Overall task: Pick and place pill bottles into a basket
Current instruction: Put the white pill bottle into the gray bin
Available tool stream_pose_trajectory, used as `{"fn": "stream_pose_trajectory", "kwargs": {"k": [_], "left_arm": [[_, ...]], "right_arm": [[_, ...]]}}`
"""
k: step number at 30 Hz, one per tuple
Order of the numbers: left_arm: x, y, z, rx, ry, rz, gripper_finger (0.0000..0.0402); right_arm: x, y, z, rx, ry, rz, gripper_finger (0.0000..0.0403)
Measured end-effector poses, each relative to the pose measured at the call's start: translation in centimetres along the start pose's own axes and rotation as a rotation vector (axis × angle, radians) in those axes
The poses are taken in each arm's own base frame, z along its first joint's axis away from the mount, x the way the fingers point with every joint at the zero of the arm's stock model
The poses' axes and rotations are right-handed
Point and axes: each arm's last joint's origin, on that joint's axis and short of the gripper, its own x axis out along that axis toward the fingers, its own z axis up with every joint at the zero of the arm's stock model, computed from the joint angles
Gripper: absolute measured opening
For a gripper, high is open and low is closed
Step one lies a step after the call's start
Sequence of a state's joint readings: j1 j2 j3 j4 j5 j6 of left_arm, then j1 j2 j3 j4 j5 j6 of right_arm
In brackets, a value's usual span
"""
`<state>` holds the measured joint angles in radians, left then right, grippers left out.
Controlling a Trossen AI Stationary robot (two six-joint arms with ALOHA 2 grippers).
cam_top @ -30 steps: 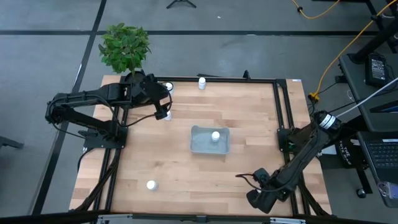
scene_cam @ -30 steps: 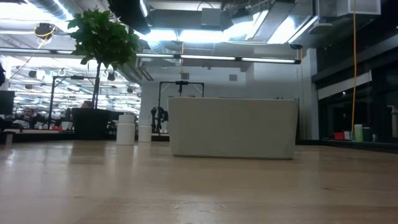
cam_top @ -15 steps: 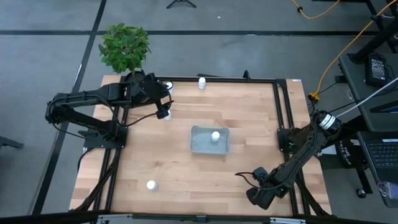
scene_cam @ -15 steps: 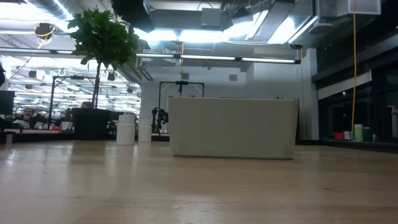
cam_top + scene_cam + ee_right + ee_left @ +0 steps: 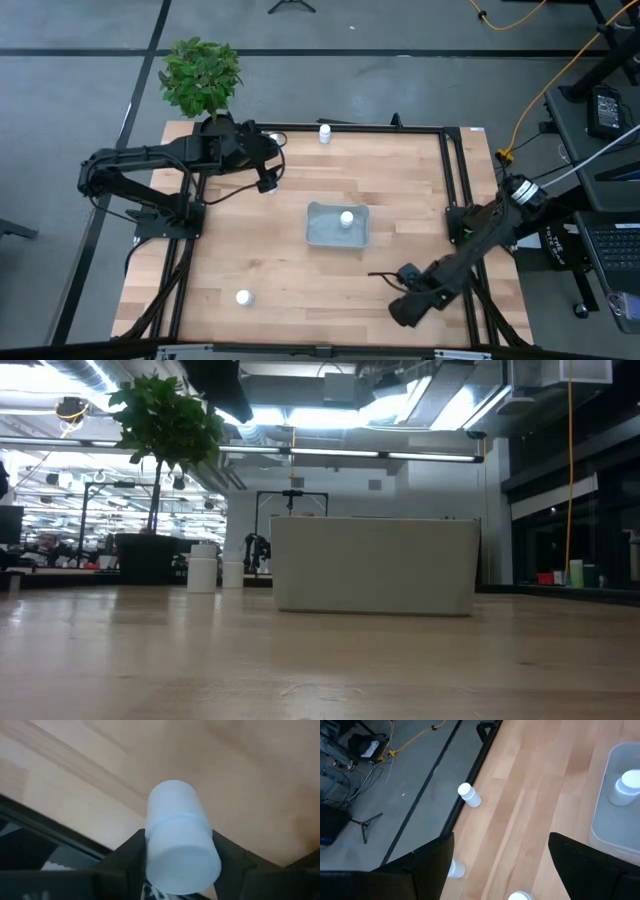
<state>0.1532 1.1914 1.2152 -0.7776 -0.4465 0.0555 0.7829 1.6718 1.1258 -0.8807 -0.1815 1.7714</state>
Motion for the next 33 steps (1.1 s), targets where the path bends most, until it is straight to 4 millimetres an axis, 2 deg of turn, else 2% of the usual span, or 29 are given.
{"fn": "stream_pose_trajectory", "kwargs": {"k": [5, 13, 16, 18, 21, 24, 28, 33], "left_arm": [[-0.2, -0.3, 0.4, 0.013, -0.043, -0.004, 0.0317], [-3.4, 1.1, 0.8, 0.006, -0.174, 0.07, 0.0317], [-4.5, 1.9, 0.6, -0.024, -0.211, 0.093, 0.0317], [-5.2, 2.4, 0.4, -0.047, -0.229, 0.1, 0.0317], [-6.1, 3.0, 0.1, -0.073, -0.255, 0.111, 0.0317], [-6.9, 3.4, -0.1, -0.091, -0.276, 0.139, 0.0317], [-7.7, 3.9, -0.4, -0.118, -0.291, 0.177, 0.0317], [-8.1, 4.1, -0.6, -0.154, -0.303, 0.188, 0.0317]], "right_arm": [[-4.9, 1.2, 3.1, -0.102, -0.091, -0.053, 0.0165], [-16.1, 2.0, 9.6, -0.308, -0.369, -0.038, 0.0165], [-19.1, 1.7, 12.5, -0.381, -0.46, -0.006, 0.0165], [-20.2, 1.6, 14.8, -0.431, -0.5, 0.004, 0.0165], [-20.7, 2.0, 18.2, -0.512, -0.541, -0.002, 0.0165], [-20.2, 3.0, 21.4, -0.605, -0.545, 0.006, 0.0165], [-17.6, 4.2, 24.8, -0.7, -0.458, -0.048, 0.0165], [-13.5, 5.2, 26.6, -0.794, -0.275, -0.086, 0.0165]]}}
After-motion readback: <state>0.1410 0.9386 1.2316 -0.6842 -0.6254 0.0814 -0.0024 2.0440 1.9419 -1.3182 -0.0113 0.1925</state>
